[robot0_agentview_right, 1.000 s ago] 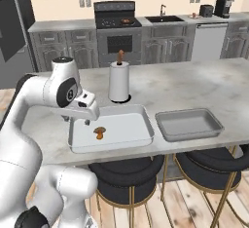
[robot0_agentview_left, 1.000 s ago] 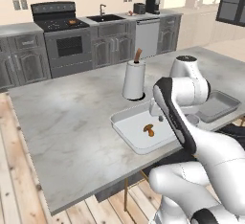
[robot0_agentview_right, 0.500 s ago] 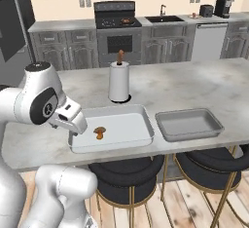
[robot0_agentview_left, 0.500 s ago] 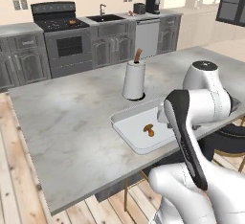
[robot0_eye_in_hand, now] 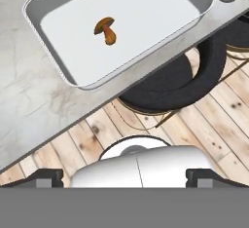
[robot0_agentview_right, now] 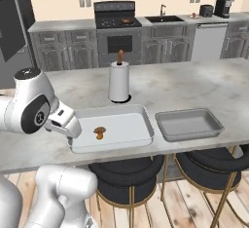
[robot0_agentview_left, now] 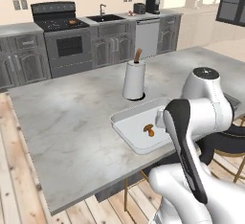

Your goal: Place the cold items (broccoli and mushroom) from the fridge in one tupperware on the dining counter. Place the warm items (hot dog and kebab skewer) in the stove area in another tupperware.

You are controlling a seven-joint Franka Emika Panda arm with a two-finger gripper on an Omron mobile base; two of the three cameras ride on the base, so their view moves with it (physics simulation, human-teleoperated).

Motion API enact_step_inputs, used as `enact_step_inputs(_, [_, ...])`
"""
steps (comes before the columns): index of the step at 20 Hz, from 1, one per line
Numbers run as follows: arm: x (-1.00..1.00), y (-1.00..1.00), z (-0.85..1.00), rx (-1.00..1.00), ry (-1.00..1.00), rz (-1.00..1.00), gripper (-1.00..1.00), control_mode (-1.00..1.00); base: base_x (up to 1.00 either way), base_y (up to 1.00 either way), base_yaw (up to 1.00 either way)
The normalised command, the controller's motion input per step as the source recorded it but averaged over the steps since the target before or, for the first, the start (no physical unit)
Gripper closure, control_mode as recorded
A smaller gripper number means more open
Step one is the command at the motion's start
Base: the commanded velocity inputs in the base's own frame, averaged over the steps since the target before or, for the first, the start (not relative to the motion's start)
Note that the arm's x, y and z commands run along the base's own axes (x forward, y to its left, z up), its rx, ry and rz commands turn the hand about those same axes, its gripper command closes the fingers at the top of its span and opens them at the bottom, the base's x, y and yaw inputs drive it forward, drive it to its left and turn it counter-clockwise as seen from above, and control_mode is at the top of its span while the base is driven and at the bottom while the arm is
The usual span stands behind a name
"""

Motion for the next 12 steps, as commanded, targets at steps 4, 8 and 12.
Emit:
enact_step_inputs(4, [-0.04, 0.05, 0.0, 0.0, 0.0, 0.01, -1.0, -1.0, 0.0, 0.0, 0.0])
enact_step_inputs(8, [-0.01, 0.02, 0.0, 0.0, 0.0, 0.0, -1.0, 1.0, -0.08, 0.09, 0.0])
enact_step_inputs(12, [0.0, 0.0, 0.0, 0.0, 0.0, 0.0, -1.0, 1.0, -0.27, 0.39, 0.01])
